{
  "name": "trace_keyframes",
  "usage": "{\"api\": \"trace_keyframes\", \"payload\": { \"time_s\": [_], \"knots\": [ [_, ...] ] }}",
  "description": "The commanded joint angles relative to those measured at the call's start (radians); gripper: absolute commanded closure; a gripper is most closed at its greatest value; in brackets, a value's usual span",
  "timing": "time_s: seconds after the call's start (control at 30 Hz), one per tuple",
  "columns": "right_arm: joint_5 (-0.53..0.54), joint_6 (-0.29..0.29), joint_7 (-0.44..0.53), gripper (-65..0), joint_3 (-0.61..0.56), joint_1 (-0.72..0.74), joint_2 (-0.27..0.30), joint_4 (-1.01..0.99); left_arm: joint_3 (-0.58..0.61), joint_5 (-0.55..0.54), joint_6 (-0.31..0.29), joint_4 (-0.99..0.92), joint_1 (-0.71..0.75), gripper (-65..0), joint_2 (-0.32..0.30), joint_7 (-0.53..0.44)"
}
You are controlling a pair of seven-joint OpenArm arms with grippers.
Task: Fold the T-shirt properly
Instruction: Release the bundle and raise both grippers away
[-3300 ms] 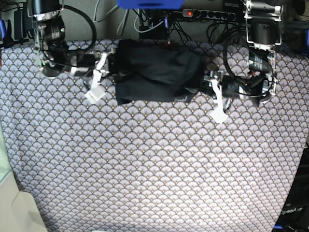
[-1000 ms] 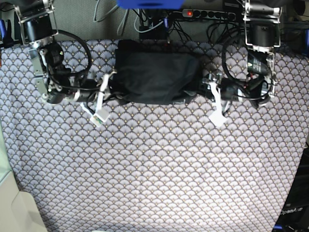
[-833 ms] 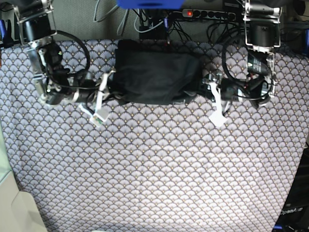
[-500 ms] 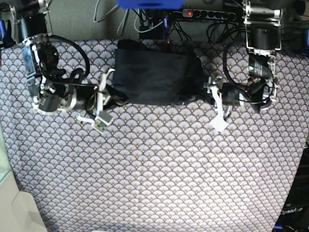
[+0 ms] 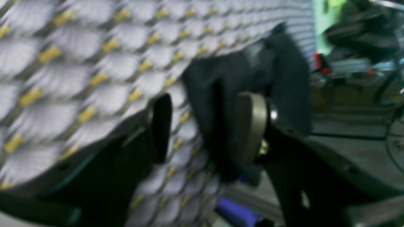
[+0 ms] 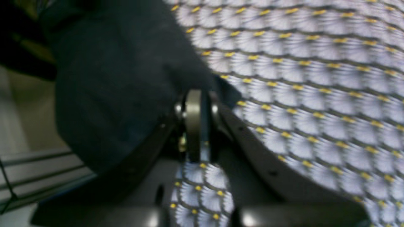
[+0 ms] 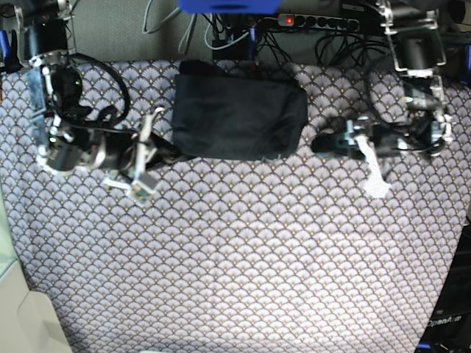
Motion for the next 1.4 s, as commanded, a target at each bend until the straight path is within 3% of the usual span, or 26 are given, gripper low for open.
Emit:
{"api": "trace_keyframes", "payload": {
  "time_s": [0.0,0.2,0.3,0.37,0.4,0.6,0.73,0.97,1.13,1.37],
  "knots": [
    [0.012,0.007,0.010,-2.6,0.021,0.002,0.009,0.024,-0.012,-0.025,-0.006,0.015,-0.007,-31.9,-0.028,-0.015],
    [-0.028,0.007,0.021,-2.6,0.134,-0.072,0.032,0.025,-0.008,-0.025,-0.006,0.018,0.068,-28.9,-0.037,-0.015],
    [-0.095,0.007,0.023,-2.2,0.203,-0.116,0.030,0.025,-0.006,-0.025,-0.006,0.024,0.104,-15.0,-0.037,-0.015],
    [-0.144,0.007,0.023,-2.2,0.228,-0.136,0.029,0.024,0.024,-0.028,-0.006,0.024,0.117,-2.2,-0.043,-0.015],
    [-0.163,0.007,0.024,-2.2,0.231,-0.145,0.029,0.024,0.054,-0.028,-0.006,0.024,0.122,0.0,-0.046,-0.015],
    [-0.172,0.007,0.115,-2.1,0.231,-0.216,0.029,0.010,0.224,-0.026,-0.006,0.042,0.124,0.0,-0.083,-0.015],
    [-0.172,0.007,0.121,-2.1,0.231,-0.219,0.029,-0.044,0.324,-0.025,-0.006,0.108,0.131,0.0,-0.084,-0.015],
    [-0.172,0.007,0.122,-2.1,0.231,-0.210,0.027,-0.104,0.405,-0.022,-0.006,0.166,0.171,0.0,-0.103,-0.015],
    [-0.172,0.007,0.122,-2.2,0.231,-0.211,0.012,-0.104,0.409,-0.023,-0.006,0.166,0.205,0.0,-0.140,-0.015],
    [-0.172,0.007,0.122,-2.3,0.223,-0.210,-0.021,-0.104,0.414,-0.022,-0.006,0.160,0.228,0.0,-0.141,-0.015]
  ]
}}
